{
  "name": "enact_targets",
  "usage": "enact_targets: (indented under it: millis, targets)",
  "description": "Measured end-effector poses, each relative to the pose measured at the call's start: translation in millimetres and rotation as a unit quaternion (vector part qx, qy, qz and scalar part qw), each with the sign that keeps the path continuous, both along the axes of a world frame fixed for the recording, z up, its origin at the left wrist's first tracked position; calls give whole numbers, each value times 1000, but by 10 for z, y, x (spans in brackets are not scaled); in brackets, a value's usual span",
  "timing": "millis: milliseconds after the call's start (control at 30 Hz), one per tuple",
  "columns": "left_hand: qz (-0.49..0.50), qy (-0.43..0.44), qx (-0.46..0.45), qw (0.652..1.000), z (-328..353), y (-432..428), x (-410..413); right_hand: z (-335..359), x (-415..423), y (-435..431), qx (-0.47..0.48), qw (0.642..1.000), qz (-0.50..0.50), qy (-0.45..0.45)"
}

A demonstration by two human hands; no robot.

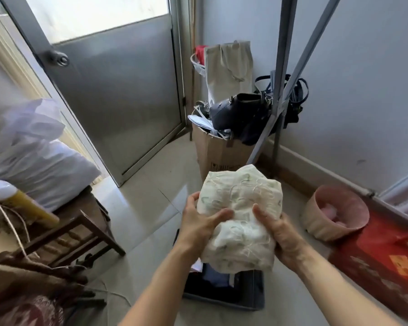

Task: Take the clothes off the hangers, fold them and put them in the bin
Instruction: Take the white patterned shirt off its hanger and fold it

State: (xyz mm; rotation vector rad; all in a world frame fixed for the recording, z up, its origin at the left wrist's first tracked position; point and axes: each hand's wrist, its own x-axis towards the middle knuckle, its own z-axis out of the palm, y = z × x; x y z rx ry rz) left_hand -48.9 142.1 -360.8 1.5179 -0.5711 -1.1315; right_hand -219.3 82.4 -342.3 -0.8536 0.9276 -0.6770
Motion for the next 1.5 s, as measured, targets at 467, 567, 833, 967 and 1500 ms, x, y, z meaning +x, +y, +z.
enact_targets:
  millis: [467, 567, 833, 967, 1500]
  targets:
    - [-156, 94, 41, 982, -1851, -692, 701, -2114, 506, -1021, 54, 992, -69, 94]
    - [-127, 95, 42, 986, -2502, -622, 637, -2790, 470, -988, 86, 987, -63, 119]
    - [-82, 57, 115, 988, -4042, -416, 452, -4316, 330, -827, 144, 973, -20, 179]
    - [-89, 27, 139, 986, -4616, -414, 426, -4845, 350, -831, 156, 970, -7, 187]
    - [-246, -382, 241, 857, -5528, -663, 294, -5573, 216, -804, -411, 633, 324, 571]
